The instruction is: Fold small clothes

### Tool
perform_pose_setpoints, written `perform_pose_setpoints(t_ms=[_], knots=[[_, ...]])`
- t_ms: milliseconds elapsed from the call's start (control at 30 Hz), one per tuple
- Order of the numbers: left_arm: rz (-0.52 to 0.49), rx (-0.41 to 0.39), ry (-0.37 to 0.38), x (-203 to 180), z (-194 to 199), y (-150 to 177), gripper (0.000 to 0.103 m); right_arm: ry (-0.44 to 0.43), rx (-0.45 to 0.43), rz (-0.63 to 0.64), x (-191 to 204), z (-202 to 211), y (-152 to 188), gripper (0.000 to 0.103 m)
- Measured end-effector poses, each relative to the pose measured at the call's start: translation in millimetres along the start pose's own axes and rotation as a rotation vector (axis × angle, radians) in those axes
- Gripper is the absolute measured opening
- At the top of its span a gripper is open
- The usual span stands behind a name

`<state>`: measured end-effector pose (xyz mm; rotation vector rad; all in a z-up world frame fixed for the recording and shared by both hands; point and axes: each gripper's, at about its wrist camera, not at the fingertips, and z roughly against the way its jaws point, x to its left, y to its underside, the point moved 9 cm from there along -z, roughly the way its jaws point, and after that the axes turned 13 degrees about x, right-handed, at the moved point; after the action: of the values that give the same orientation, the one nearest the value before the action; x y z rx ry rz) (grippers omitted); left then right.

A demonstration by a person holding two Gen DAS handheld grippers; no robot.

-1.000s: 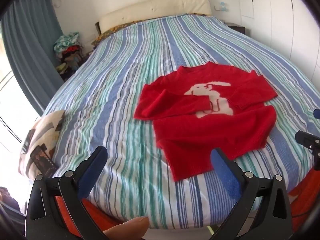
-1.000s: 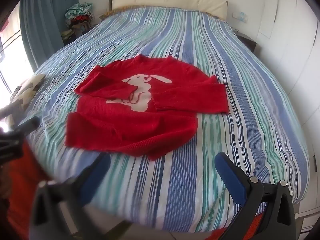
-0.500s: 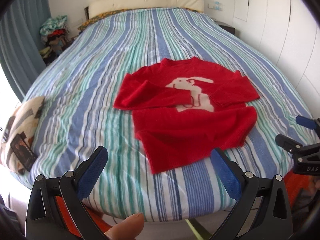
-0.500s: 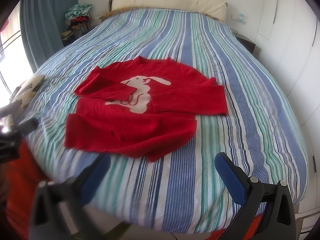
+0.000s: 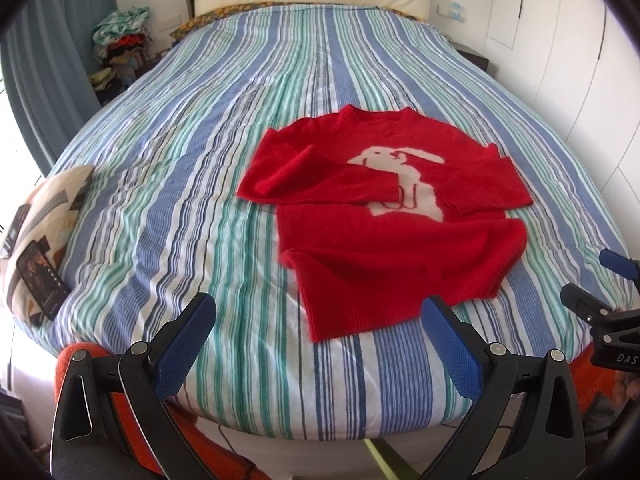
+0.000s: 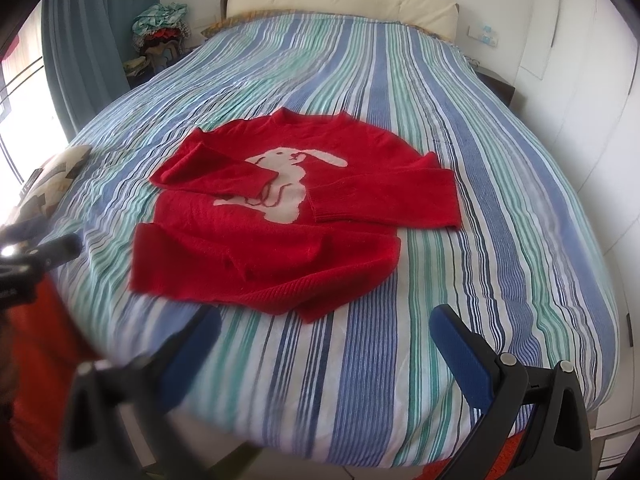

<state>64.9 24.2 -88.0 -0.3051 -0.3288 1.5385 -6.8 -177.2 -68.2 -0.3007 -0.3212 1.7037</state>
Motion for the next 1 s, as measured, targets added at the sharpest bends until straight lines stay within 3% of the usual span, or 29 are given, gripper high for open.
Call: perform_pose_setpoints(t_ms=[267,367,1000], knots=[[-0.076,-0.004,-0.033,-10,-5,1,0.102,-0.003,0.014,-0.004,0,-6,1,0.103],[-0.102,0.007,-0.011,-15,-8,4,0.102,-0.003,0.017,-0.006,1,-7,2,0.103],[-0.111,0.015,0.004,-18,-10,8,0.102,-0.006,0.028,0.0,6,-12,4,0.103]])
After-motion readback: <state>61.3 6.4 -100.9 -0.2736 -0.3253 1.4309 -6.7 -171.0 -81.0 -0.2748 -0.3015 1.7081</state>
